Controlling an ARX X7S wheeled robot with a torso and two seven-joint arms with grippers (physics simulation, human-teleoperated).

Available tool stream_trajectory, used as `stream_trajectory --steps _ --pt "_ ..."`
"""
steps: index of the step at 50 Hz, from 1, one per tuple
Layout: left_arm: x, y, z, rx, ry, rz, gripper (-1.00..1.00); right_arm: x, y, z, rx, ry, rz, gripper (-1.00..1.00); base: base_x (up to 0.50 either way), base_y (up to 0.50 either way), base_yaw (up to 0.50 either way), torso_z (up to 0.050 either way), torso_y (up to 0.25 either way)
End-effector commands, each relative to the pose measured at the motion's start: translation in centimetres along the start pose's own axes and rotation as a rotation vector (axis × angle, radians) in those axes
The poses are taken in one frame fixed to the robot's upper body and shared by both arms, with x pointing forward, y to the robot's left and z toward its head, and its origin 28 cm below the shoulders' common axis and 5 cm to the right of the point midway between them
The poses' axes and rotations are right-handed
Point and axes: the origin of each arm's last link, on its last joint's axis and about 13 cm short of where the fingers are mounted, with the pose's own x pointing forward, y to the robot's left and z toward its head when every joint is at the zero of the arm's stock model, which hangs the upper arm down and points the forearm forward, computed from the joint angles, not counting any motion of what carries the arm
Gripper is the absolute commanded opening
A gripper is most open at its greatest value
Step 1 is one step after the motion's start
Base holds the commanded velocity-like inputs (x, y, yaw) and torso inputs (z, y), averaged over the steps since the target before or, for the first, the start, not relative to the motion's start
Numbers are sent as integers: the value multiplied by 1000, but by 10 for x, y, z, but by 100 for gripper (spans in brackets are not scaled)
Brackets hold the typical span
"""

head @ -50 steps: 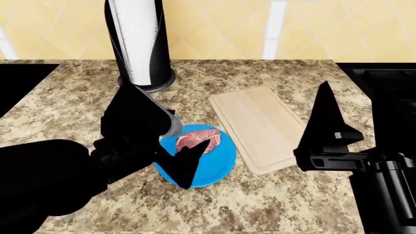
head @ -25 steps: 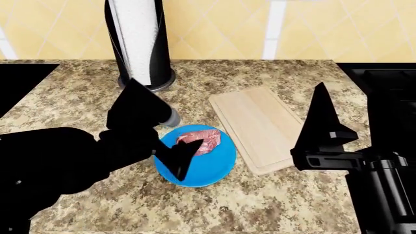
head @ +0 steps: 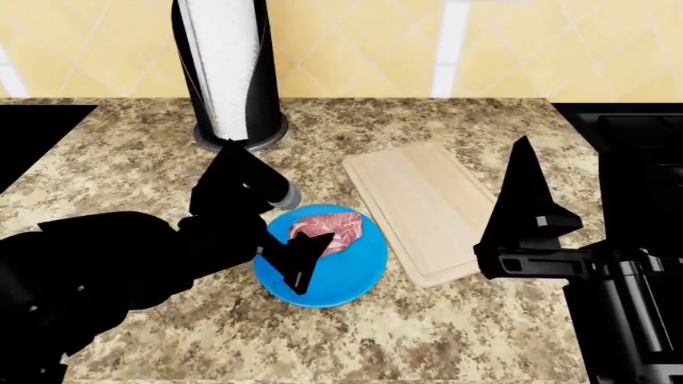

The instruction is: Pick the steak from the plate and place it on the cutting board. Then pick the condiment bottle from the cabinet and place it next to the cutting board.

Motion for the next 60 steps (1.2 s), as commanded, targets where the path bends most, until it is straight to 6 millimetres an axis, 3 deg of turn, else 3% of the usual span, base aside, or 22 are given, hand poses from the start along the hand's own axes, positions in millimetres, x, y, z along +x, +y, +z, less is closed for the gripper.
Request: stream_trajectory --steps 1,60 --pt "7 3 -7 -12 7 -1 100 0 0 0 -1 2 1 100 0 0 0 0 0" --pt "20 3 -23 6 63 -5 100 1 0 0 -2 2 -9 100 0 0 0 0 0"
